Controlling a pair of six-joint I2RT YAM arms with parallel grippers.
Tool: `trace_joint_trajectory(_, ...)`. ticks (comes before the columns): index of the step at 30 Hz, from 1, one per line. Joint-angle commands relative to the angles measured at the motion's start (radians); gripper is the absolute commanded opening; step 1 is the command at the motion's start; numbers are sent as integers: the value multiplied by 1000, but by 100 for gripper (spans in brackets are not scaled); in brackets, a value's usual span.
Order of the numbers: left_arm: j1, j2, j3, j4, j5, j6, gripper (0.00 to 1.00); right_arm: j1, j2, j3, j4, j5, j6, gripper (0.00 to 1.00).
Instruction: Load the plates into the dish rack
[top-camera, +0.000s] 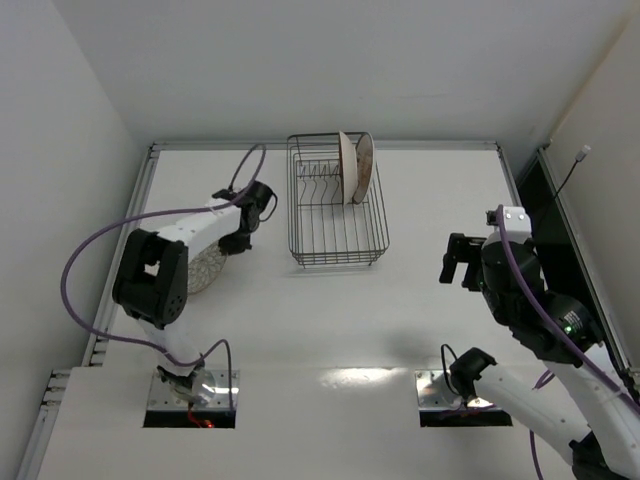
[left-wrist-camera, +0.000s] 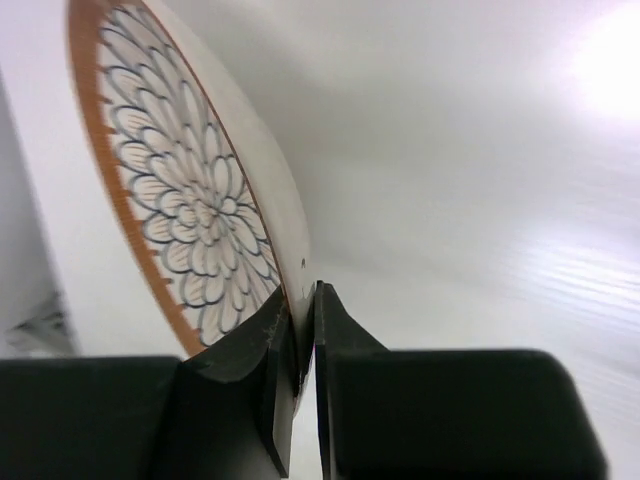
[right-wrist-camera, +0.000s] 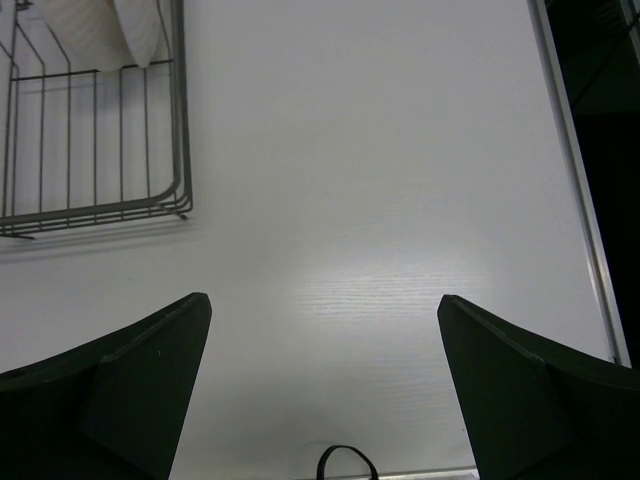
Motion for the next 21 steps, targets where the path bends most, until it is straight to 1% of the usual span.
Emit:
trace_joint_trajectory(1, 6, -123, 222, -36, 77, -85, 0, 8, -19, -1, -46, 85, 34, 95)
trace_joint_trajectory(2, 6, -123, 269, -57, 77, -99, 0, 8, -19, -1, -34, 85, 34, 95)
trace_joint_trajectory(3, 6, -123, 364, -78, 91, -113, 0, 8, -30, -10, -34, 85, 25, 95)
trace_joint_trajectory(5, -3, -133, 447, -113, 143, -126, 0, 8, -30, -21, -3, 98, 25, 95)
trace_joint_trajectory(6, -3, -143, 521, -113, 167, -136, 0, 8, -30, -33, 6, 98, 14, 95)
trace_joint_trajectory(7, -3, -143, 553, -113, 222, -136, 0, 8, -30, -33, 6, 111, 14, 95)
trace_joint_trajectory(8, -3, -155, 585, -113, 248, -148, 0, 8, -30, -44, 15, 111, 14, 95)
trace_joint_trajectory(9, -3, -155, 657, -124, 290, -148, 0, 8, -30, -53, 16, 121, 30, 100)
trace_joint_trajectory(11, -3, -155, 722, -124, 343, -159, 0, 8, -30, -68, 16, 122, 56, 100)
trace_joint_trajectory(12, -3, -155, 778, -124, 394, -159, 0, 8, -44, -96, 26, 122, 66, 100)
trace_joint_trajectory(13, -3, -155, 803, -114, 425, -159, 0, 8, -55, -116, 52, 122, 67, 100)
trace_joint_trajectory(14, -3, -155, 823, -101, 457, -159, 0, 8, -79, -128, 64, 111, 67, 100)
trace_joint_trajectory(15, -3, -155, 848, -91, 521, -169, 0, 8, -91, -128, 74, 102, 67, 100)
trace_joint_trajectory(17, 23, -155, 839, -22, 603, -179, 0, 8, -121, -137, 74, 111, 67, 100)
trace_joint_trajectory(18, 32, -155, 810, 9, 644, -179, 0, 17, -133, -137, 74, 111, 67, 100)
trace_joint_trajectory(19, 42, -155, 788, 82, 722, -179, 0, 17, -147, -137, 74, 120, 76, 100)
trace_joint_trajectory(20, 60, -169, 762, 127, 768, -179, 0, 17, -160, -147, 74, 120, 76, 100)
trace_joint_trajectory(21, 71, -169, 697, 174, 873, -189, 0, 17, -191, -147, 74, 120, 76, 100)
